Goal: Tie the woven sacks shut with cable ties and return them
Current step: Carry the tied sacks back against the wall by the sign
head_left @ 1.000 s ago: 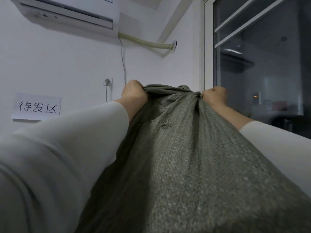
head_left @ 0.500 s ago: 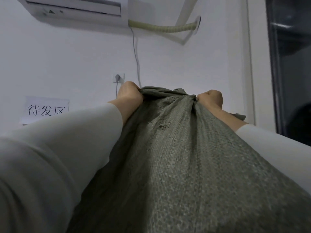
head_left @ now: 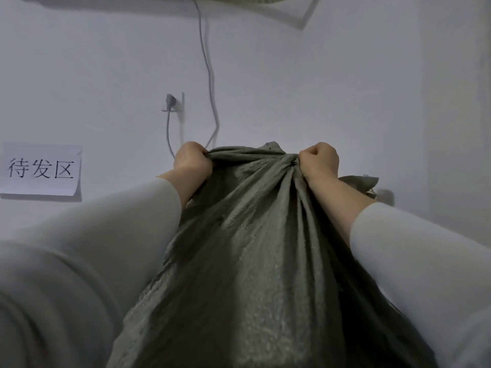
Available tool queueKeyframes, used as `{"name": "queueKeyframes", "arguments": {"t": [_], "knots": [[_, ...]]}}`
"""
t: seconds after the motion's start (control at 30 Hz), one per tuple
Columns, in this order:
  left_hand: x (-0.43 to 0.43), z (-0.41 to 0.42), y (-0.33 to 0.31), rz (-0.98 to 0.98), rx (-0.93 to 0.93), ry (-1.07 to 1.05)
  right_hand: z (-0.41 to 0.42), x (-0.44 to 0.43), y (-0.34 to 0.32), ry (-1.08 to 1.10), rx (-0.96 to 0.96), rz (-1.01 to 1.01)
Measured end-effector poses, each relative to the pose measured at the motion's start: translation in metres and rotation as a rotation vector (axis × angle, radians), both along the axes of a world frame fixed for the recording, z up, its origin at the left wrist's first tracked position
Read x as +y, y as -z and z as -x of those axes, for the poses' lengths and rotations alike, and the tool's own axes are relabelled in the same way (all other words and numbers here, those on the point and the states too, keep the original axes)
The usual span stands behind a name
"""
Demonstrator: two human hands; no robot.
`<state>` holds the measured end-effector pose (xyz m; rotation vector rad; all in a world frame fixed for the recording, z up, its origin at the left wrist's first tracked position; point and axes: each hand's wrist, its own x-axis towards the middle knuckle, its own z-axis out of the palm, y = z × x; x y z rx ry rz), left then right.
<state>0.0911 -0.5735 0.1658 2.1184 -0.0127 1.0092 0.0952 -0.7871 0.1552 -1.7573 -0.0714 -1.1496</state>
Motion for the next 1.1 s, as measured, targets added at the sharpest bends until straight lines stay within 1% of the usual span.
{"name": "queueKeyframes", "arguments": {"t": [0.13,0.23,0.3,0.37,0.47,0.53,0.6,0.67,0.7,0.77,0.83,0.87,0.9,0.97,1.03,1.1], "knots": [[-0.007,-0.031,0.044,-0.062,0.15,0.044,-0.038,-0.008,0.042,0.016,0.112,0.019],[-0.006,-0.042,0.097,-0.106,0.298,0.073,-0.061,-0.009,0.087,0.031,0.241,0.053],[-0.006,-0.043,0.13,-0.122,0.421,0.145,-0.072,-0.011,0.116,0.049,0.31,0.05],[-0.005,-0.037,0.149,-0.088,0.542,0.275,-0.078,-0.015,0.133,0.074,0.323,0.033],[-0.003,-0.021,0.152,0.015,0.709,0.545,-0.079,-0.023,0.136,0.102,0.337,0.079],[-0.004,-0.004,0.143,-0.023,0.84,0.71,-0.076,-0.025,0.136,0.099,0.372,0.124],[-0.006,0.013,0.134,-0.139,0.971,0.841,-0.073,-0.023,0.14,0.101,0.403,0.151],[-0.013,0.022,0.134,-0.252,1.081,0.813,-0.069,-0.019,0.143,0.103,0.437,0.151],[-0.015,0.023,0.137,-0.298,1.088,0.765,-0.067,-0.017,0.143,0.104,0.458,0.151],[-0.023,0.022,0.147,-0.333,1.016,0.674,-0.061,-0.015,0.143,0.115,0.524,0.161],[-0.027,0.021,0.152,-0.386,0.88,0.586,-0.057,-0.017,0.145,0.128,0.568,0.157],[-0.025,0.023,0.152,-0.412,0.847,0.547,-0.055,-0.017,0.148,0.127,0.571,0.152],[-0.018,0.023,0.151,-0.416,0.858,0.523,-0.055,-0.017,0.15,0.12,0.563,0.153],[0.005,0.024,0.147,-0.366,1.001,0.486,-0.053,-0.014,0.153,0.102,0.542,0.17],[0.035,0.029,0.148,-0.317,1.143,0.406,-0.053,-0.006,0.156,0.076,0.539,0.183],[0.056,0.033,0.16,-0.264,1.156,0.314,-0.055,0.003,0.158,0.05,0.548,0.179]]}}
